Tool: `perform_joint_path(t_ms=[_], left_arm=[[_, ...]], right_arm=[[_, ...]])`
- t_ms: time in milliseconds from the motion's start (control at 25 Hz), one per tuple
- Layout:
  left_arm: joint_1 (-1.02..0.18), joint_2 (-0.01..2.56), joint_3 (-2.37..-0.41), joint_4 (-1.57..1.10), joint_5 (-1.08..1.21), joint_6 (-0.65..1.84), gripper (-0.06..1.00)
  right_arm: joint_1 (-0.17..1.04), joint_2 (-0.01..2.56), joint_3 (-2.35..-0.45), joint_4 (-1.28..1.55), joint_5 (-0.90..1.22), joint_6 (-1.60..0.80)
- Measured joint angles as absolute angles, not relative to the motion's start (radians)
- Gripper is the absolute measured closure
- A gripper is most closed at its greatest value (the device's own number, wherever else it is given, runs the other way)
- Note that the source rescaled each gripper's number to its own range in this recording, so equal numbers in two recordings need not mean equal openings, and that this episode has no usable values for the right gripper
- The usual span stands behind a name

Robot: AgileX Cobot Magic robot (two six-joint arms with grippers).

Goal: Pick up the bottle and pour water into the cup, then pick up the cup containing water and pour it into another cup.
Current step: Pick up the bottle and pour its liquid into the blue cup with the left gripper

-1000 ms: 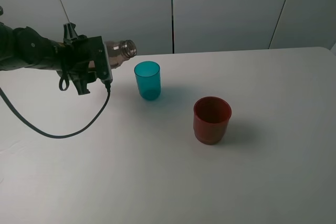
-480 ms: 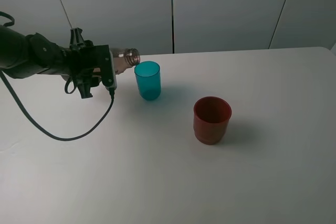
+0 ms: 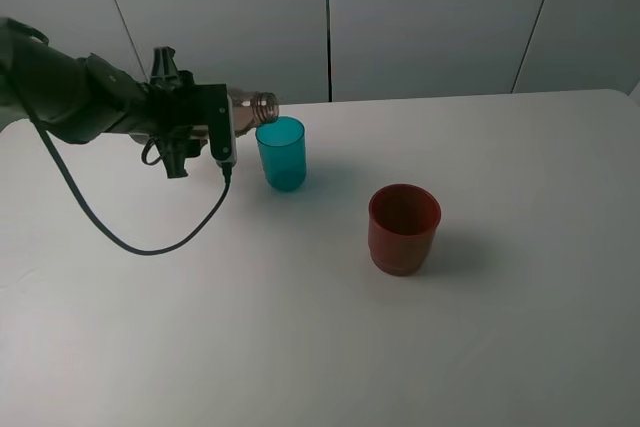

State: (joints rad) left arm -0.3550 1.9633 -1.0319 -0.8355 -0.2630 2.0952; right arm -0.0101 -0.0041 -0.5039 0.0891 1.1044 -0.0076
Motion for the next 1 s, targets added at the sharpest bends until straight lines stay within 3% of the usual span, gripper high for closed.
perform_joint_path(t_ms=[1000], left_arm=[[-0.357, 1.973, -1.037, -0.768, -0.29, 2.112, 0.94]], right_arm=[[-0.01, -0.004, -0.504, 0.089, 1.104, -0.008]])
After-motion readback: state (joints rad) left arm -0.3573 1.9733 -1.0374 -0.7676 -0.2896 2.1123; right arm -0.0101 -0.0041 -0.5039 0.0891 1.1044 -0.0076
